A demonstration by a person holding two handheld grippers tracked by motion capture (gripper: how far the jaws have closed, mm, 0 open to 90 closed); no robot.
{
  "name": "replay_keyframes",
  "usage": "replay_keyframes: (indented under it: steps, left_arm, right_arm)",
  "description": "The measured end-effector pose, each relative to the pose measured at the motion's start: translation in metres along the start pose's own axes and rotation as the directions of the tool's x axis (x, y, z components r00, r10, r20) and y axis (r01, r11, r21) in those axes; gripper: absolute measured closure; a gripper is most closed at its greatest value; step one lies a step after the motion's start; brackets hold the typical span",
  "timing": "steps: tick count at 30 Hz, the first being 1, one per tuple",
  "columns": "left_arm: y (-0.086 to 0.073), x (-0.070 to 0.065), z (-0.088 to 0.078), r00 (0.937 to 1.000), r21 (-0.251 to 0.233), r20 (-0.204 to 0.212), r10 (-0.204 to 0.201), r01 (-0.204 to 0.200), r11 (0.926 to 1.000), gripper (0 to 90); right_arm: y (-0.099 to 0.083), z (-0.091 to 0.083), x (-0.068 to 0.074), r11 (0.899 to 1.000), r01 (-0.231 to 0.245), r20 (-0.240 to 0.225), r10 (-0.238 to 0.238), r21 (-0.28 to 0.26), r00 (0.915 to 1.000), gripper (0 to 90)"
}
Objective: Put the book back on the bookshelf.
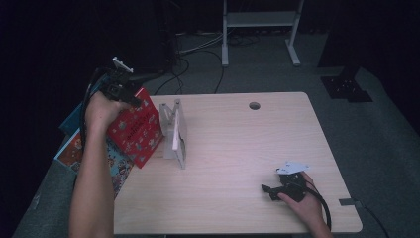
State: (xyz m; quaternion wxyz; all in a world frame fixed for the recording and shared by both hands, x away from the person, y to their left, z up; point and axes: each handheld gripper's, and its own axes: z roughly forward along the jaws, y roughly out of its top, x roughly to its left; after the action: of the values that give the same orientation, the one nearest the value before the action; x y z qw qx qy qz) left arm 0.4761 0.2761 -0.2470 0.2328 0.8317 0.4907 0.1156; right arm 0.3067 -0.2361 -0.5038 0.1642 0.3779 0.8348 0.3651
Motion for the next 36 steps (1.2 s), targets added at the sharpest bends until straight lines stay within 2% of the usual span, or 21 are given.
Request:
replay_keyframes:
  steps: [6, 18, 30, 36]
  left_arm:
    - [0.007, 0.003, 0.007, 1.0, 0.012, 0.006, -0.005, 0.005, 0.9999, 78.9]
    - [0.012, 0.009, 0.016, 0.9994, 0.003, 0.022, -0.026, 0.026, 0.9997, 78.8]
    - [0.009, 0.014, 0.009, 0.9993, 0.005, 0.025, -0.026, 0.026, 0.9996, 77.6]
    - [0.009, 0.015, -0.01, 0.9997, -0.028, 0.017, -0.018, 0.019, 0.9994, 77.5]
  right_arm:
    - [0.0, 0.0, 0.0, 1.0, 0.0, -0.001, 0.0, 0.0, 1.0, 12.6]
    - [0.0, 0.0, 0.0, 1.0, 0.001, 0.0, -0.001, 0.0, 1.0, 12.5]
    - [0.0, 0.0, 0.0, 1.0, 0.0, 0.0, 0.0, 0.001, 1.0, 12.6]
    - [0.0, 0.0, 0.0, 1.0, 0.0, 0.0, 0.0, 0.0, 1.0, 12.5]
